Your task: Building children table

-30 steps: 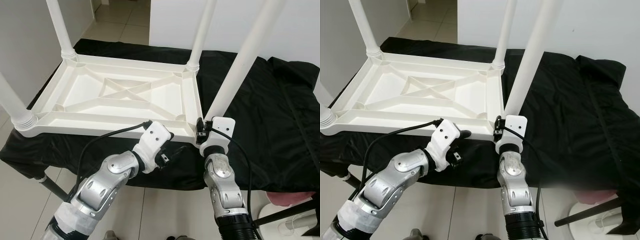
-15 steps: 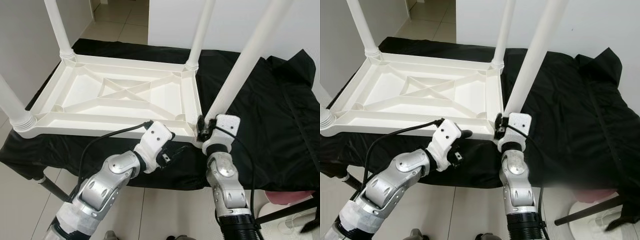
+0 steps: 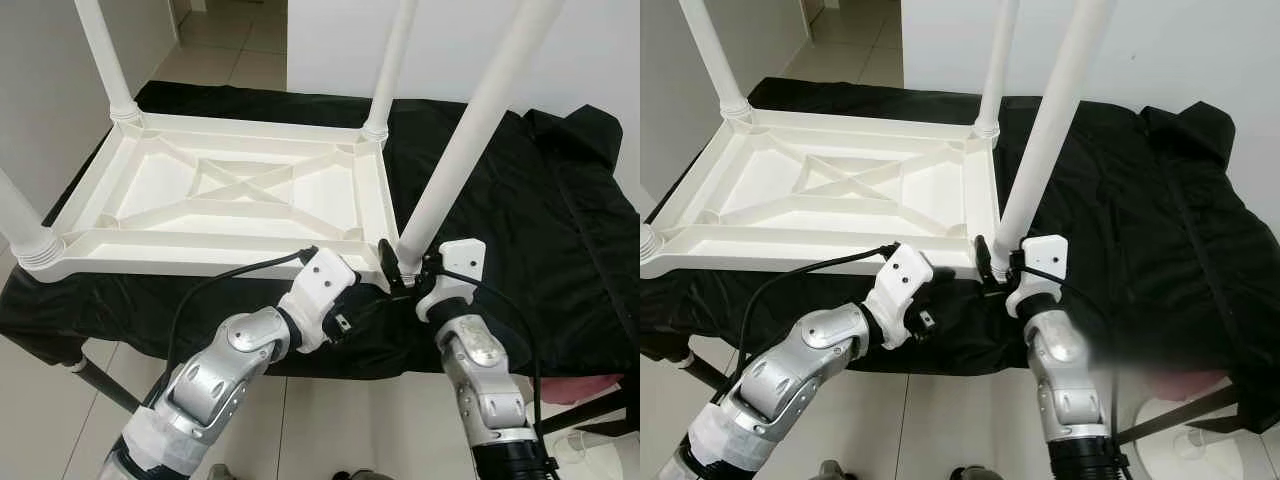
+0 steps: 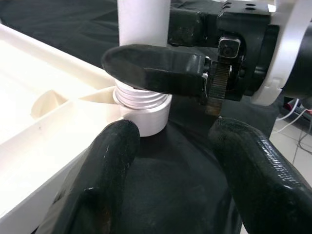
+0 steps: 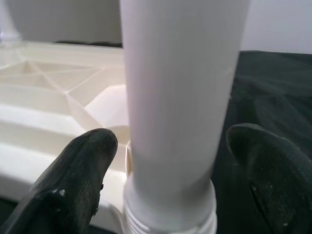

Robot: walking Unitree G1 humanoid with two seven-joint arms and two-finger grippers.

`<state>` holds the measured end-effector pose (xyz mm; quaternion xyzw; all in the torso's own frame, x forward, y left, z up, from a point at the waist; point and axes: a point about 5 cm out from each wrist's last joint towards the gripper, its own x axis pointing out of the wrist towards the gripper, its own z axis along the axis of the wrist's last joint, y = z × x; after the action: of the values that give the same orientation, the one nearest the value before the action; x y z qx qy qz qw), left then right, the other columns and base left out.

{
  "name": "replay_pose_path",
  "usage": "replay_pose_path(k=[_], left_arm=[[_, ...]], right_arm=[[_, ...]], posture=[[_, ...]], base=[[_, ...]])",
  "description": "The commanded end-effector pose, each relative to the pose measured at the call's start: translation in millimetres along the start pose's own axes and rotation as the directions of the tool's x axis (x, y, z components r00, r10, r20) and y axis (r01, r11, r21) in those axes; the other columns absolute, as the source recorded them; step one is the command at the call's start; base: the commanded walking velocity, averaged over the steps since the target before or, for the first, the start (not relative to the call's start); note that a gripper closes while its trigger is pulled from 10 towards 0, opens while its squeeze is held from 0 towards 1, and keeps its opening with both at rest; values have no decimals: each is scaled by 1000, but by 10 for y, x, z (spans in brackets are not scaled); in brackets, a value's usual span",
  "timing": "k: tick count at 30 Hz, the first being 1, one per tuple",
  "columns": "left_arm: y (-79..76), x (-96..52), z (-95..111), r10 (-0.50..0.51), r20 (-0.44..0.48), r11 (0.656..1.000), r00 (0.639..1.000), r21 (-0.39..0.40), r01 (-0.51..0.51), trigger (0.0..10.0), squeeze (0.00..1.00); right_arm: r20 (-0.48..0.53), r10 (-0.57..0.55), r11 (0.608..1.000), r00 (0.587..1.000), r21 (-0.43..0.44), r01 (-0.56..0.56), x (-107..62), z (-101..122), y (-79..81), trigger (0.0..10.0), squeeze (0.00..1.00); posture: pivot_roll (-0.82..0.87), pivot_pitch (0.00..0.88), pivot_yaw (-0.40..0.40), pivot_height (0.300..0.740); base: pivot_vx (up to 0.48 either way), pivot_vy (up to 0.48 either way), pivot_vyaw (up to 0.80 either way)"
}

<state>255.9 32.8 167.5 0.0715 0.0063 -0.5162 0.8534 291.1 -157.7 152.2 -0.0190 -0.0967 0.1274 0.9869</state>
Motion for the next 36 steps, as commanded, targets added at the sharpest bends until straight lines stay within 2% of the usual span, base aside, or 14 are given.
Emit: replay_pose_path(k=[1, 2, 4, 5, 8, 11, 18, 20, 21, 22, 23, 24, 35, 36], left_arm=[[-27, 14, -15, -29, -13, 1000, 999, -2, 29, 10000, 0], [-27, 14, -15, -29, -13, 1000, 999, -2, 29, 10000, 0], [-22, 23, -11, -32, -13, 999, 999, 2, 32, 10000, 0], [-22, 23, -11, -32, -13, 999, 999, 2, 32, 10000, 0], [-7, 30, 1, -23, -12, 1000, 1000, 8, 23, 10000, 0], [-1, 29, 2, -21, -12, 1000, 1000, 8, 21, 10000, 0], [28, 29, -2, 0, -17, 1000, 1000, 28, 1, 10000, 0], [43, 31, 7, 13, -13, 1000, 1000, 28, -13, 10000, 0], [49, 30, 9, 17, -11, 999, 1000, 27, -17, 10000, 0], [43, 32, 6, 18, -11, 999, 1000, 27, -17, 10000, 0], [43, 32, 6, 18, -11, 999, 1000, 27, -17, 10000, 0], [34, 38, 2, 18, -10, 1000, 1000, 26, -18, 10000, 0], [27, 41, 1, 25, -4, 999, 1000, 20, -25, 10000, 0], [23, 44, 3, 23, -3, 1000, 1000, 18, -23, 10000, 0]], right_arm=[[2, 37, 999, 999, -11, -36, 7, 0, -58, 10000, 0], [2, 37, 999, 999, -11, -36, 7, 0, -58, 10000, 0], [-27, 132, 990, 991, -37, -133, 55, -15, -122, 10000, 0], [-27, 132, 990, 991, -37, -133, 55, -15, -122, 10000, 0], [-52, 258, 965, 965, -41, -260, 123, -36, -155, 10000, 0], [-54, 277, 959, 959, -48, -279, 143, -39, -160, 10000, 0], [-80, 406, 909, 910, -69, -412, 277, -76, -76, 10000, 0], [-89, 420, 901, 903, -77, -427, 315, -88, -76, 8314, 0], [-90, 422, 900, 902, -77, -429, 327, -91, -78, 8314, 0], [-99, 423, 899, 901, -79, -431, 336, -103, -90, 902, 0], [-99, 423, 899, 901, -79, -431, 336, -103, -90, 902, 0], [-110, 427, 897, 898, -77, -436, 332, -124, -108, 0, 0], [-112, 418, 904, 901, -43, -425, 241, -210, -153, 0, 0], [-109, 397, 914, 911, -36, -403, 230, -211, -158, 8863, 0]], posture=[[-43, 103, -15, 740], [-43, 103, -15, 740], [-40, 98, -12, 740], [-40, 98, -12, 740], [-29, 96, -16, 740], [-27, 94, -16, 740], [-11, 87, -32, 740], [-10, 88, -36, 740], [-9, 87, -40, 740], [-9, 86, -44, 740], [-9, 86, -44, 740], [-8, 86, -48, 740], [-9, 75, -50, 740], [-9, 74, -50, 740]], base=[[0, 0, 0], [0, 0, 0], [0, 0, 0], [0, 0, 0], [0, 0, 0], [0, 0, 0], [0, 0, 0], [0, 0, 0], [0, 0, 0], [0, 0, 0], [0, 0, 0], [0, 0, 0], [0, 0, 0], [0, 0, 0]])
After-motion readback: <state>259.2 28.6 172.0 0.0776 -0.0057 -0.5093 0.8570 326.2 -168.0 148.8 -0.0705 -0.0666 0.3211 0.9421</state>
